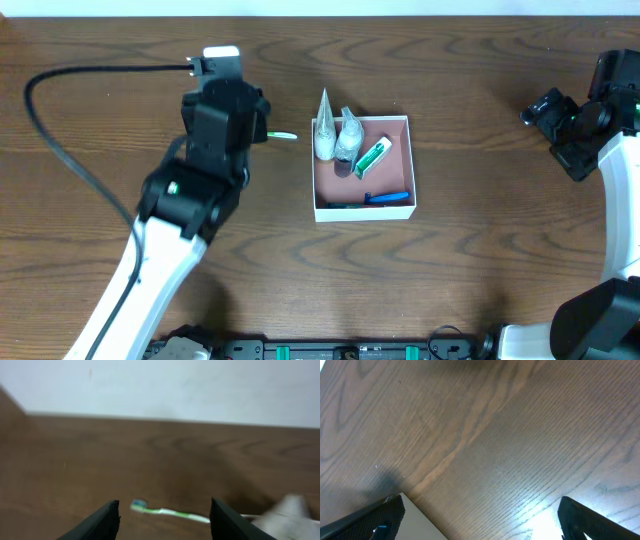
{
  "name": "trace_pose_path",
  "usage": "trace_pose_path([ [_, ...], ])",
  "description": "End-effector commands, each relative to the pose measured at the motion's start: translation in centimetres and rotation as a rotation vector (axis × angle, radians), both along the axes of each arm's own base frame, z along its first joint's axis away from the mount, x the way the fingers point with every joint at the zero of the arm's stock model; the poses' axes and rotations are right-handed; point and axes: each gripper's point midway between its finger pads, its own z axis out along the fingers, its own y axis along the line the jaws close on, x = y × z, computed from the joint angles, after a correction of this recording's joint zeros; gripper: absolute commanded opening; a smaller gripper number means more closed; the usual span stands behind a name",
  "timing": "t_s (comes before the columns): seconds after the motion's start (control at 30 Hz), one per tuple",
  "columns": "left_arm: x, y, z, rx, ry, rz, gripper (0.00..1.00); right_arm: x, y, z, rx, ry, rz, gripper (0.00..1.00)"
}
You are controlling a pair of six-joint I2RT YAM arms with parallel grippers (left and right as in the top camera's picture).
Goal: Pack container
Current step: 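Release the tube and move the left gripper toward the toothbrush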
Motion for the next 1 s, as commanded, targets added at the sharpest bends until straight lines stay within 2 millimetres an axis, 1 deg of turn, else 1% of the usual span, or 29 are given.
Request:
trace_pose_path([
  [0.0, 2.2, 0.3, -4.1, -0.099, 0.108, 0.029, 0.58, 0.2, -0.1, 0.1, 0.007, -0.005, -0.015, 0.99],
  [0.03, 2.6, 0.3, -5.2, -0.123, 0.138, 0.033, 0.58, 0.2, -0.1, 0.1, 0.007, -0.005, -0.015, 0.99],
  [0.07, 3.2, 0.3, -7.2, -0.165, 0.187, 0.052, 0.58, 0.2, -0.1, 0.1, 0.007, -0.005, -0.015, 0.99],
  [0.13, 3.8, 0.4, -9.5, -0.22, 0.24, 0.089, 0.57, 0.2, -0.1, 0.1, 0.007, -0.005, -0.015, 0.99],
  [0.17, 3.9, 0.6, -10.5, -0.246, 0.26, 0.12, 0.56, 0.2, -0.1, 0.1, 0.007, -0.005, -0.014, 0.99],
  [0.2, 4.1, 0.7, -11.4, -0.269, 0.276, 0.151, 0.52, 0.2, -0.1, 0.1, 0.007, -0.005, -0.015, 0.99],
  [0.3, 4.4, 0.7, -13.5, -0.324, 0.31, 0.223, 0.49, 0.2, -0.1, 0.2, 0.007, -0.005, -0.015, 0.99],
  [0.5, 4.9, 1.1, -16.2, -0.414, 0.324, 0.373, 0.48, 0.2, -0.1, 0.1, 0.007, -0.005, -0.015, 0.99],
  [0.6, 5.1, 1.0, -18.0, -0.45, 0.345, 0.43, 0.48, 0.2, -0.1, 0.1, 0.007, -0.005, -0.015, 0.99],
  [0.77, 5.2, 0.8, -20.5, -0.45, 0.388, 0.455, 0.48, 0.2, -0.1, 0.1, 0.007, -0.005, -0.015, 0.99],
  [0.97, 5.6, 0.8, -21.9, -0.458, 0.396, 0.475, 0.48, 0.2, -0.1, 0.1, 0.007, -0.005, -0.015, 0.99],
])
